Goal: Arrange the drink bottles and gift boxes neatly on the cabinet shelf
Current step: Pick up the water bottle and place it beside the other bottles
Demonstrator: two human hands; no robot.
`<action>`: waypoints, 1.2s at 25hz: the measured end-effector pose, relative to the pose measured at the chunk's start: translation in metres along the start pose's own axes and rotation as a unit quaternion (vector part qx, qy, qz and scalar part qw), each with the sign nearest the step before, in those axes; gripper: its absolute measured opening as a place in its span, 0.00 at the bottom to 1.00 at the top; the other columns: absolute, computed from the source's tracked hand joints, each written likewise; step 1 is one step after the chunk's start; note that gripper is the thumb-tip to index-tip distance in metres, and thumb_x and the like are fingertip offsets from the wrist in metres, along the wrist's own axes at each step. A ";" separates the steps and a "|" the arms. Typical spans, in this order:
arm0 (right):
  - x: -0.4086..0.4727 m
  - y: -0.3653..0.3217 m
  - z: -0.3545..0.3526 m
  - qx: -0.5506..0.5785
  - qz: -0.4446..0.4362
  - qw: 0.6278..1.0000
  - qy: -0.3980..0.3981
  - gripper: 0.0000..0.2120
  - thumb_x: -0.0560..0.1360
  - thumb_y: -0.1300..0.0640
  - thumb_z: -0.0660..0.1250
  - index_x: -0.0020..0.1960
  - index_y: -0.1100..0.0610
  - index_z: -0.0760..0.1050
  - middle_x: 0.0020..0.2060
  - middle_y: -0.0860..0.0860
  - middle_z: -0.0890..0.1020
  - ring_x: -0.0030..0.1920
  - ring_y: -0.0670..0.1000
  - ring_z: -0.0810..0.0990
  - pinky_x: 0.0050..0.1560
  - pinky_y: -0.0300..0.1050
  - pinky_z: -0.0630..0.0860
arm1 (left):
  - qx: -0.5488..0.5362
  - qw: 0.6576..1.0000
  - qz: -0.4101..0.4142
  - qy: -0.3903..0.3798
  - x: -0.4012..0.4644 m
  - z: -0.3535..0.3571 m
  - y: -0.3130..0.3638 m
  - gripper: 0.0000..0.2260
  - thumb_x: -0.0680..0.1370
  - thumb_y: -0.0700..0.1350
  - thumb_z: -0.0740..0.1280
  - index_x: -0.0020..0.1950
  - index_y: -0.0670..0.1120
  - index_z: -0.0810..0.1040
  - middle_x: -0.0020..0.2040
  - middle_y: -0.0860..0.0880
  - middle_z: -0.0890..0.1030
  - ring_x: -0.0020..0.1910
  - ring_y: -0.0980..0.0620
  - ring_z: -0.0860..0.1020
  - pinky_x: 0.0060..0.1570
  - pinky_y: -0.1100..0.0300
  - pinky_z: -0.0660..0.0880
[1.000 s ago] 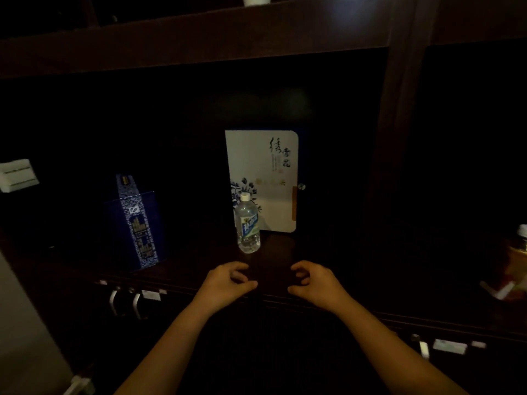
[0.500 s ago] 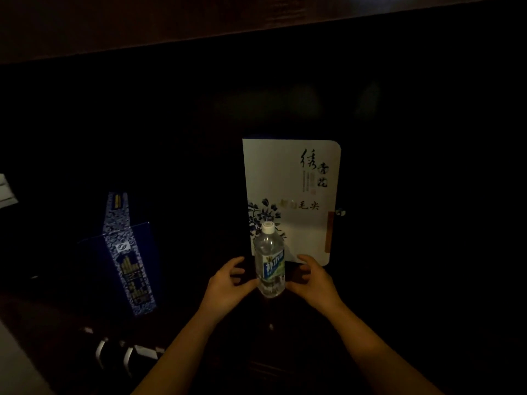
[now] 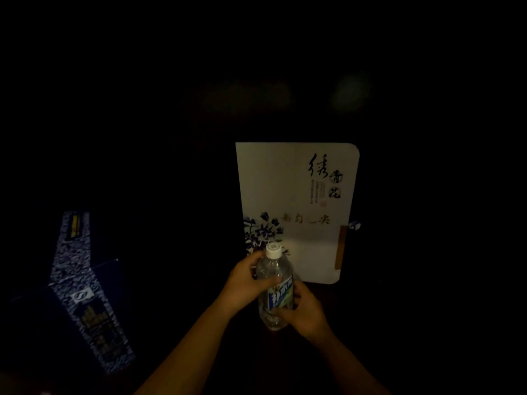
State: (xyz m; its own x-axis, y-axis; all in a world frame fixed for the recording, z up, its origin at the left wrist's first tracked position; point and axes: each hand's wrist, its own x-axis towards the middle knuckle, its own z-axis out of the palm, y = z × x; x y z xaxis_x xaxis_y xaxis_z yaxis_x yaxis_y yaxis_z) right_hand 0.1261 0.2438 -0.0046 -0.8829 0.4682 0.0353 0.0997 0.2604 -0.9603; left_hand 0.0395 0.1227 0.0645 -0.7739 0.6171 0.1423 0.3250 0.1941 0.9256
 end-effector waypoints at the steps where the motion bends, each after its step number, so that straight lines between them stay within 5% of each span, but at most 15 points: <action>1: 0.001 0.001 0.000 0.000 -0.002 1.000 0.006 0.28 0.62 0.62 0.77 0.58 0.50 0.70 0.46 0.41 0.78 0.47 0.40 0.78 0.39 0.26 0.74 | -0.004 1.000 0.004 -0.008 0.001 -0.003 -0.001 0.24 0.66 0.41 0.75 0.59 0.54 0.73 0.54 0.54 0.80 0.53 0.58 0.78 0.50 0.65 0.77; 9: -0.008 0.002 0.002 -0.028 -0.028 0.997 0.063 0.28 0.59 0.62 0.78 0.55 0.53 0.73 0.42 0.37 0.78 0.41 0.27 0.76 0.36 0.22 0.72 | -0.014 0.999 0.019 -0.039 -0.002 -0.009 0.005 0.23 0.64 0.41 0.76 0.50 0.63 0.75 0.50 0.60 0.81 0.48 0.63 0.79 0.43 0.70 0.77; 19: -0.095 -0.029 -0.031 -0.053 -0.028 0.985 0.159 0.28 0.56 0.57 0.79 0.47 0.39 0.68 0.41 0.34 0.76 0.40 0.29 0.75 0.36 0.22 0.71 | -0.041 0.988 0.095 -0.113 -0.053 0.014 0.058 0.23 0.64 0.39 0.76 0.47 0.65 0.76 0.45 0.63 0.83 0.48 0.63 0.80 0.41 0.71 0.76; 24: -0.178 -0.027 -0.066 -0.050 -0.042 0.981 0.184 0.27 0.56 0.54 0.78 0.51 0.45 0.72 0.47 0.43 0.80 0.45 0.35 0.78 0.40 0.26 0.74 | -0.052 0.979 0.125 -0.152 -0.113 0.053 0.086 0.23 0.64 0.39 0.76 0.46 0.67 0.78 0.46 0.69 0.82 0.48 0.65 0.80 0.39 0.73 0.75; 30: -0.288 -0.013 -0.139 -0.049 -0.057 0.980 0.184 0.28 0.58 0.56 0.78 0.55 0.50 0.73 0.51 0.48 0.80 0.49 0.42 0.79 0.47 0.34 0.77 | -0.077 0.977 0.126 -0.151 -0.203 0.131 0.125 0.24 0.63 0.40 0.77 0.51 0.63 0.76 0.48 0.59 0.84 0.50 0.61 0.80 0.40 0.70 0.77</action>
State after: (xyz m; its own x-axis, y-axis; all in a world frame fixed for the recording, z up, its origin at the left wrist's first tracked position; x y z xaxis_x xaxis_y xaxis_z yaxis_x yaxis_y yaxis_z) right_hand 0.4428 0.2233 0.0365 -0.6669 0.7001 0.2551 0.0696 0.3994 -0.9141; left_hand 0.3091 0.1216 0.1057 -0.4764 0.8319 0.2847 0.3812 -0.0964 0.9195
